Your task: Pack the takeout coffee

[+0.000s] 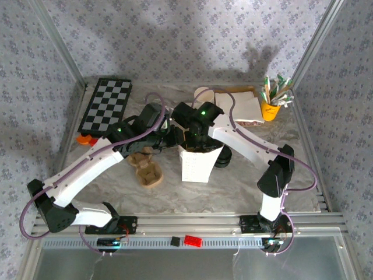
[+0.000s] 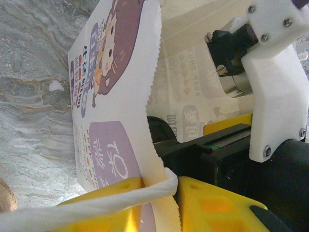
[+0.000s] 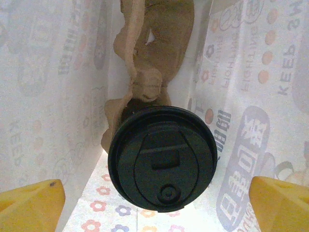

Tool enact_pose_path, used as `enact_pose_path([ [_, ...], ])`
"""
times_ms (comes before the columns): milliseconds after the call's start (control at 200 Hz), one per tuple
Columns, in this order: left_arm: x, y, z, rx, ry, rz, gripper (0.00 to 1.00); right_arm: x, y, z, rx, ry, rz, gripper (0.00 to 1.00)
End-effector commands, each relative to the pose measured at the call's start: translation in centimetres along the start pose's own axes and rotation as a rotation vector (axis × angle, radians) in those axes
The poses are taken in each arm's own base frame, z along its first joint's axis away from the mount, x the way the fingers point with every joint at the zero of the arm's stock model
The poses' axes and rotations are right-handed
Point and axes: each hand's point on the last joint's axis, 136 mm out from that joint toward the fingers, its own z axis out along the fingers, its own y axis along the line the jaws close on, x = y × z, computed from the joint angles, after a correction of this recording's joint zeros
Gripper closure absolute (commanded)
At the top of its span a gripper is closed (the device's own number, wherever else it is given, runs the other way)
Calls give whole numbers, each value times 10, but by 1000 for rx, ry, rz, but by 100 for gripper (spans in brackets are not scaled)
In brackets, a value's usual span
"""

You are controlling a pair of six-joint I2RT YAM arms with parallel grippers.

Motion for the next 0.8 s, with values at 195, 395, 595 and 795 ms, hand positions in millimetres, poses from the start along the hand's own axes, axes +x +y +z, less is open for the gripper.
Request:
enact_pose_path([
  [195,0,4,2,-17,0,7,75,-2,9,-14,-28,-16,0,0],
  [395,0,6,2,-20,0,3,76,-2,9,-15,-26,-15,-2,0],
  [595,0,8,2,-26,0,-1,75,-1,9,-17,-25,-16,-4,0],
  [795,1,12,3,-33,0,-8,76,-2,9,-22,-29,-20,-3,0],
])
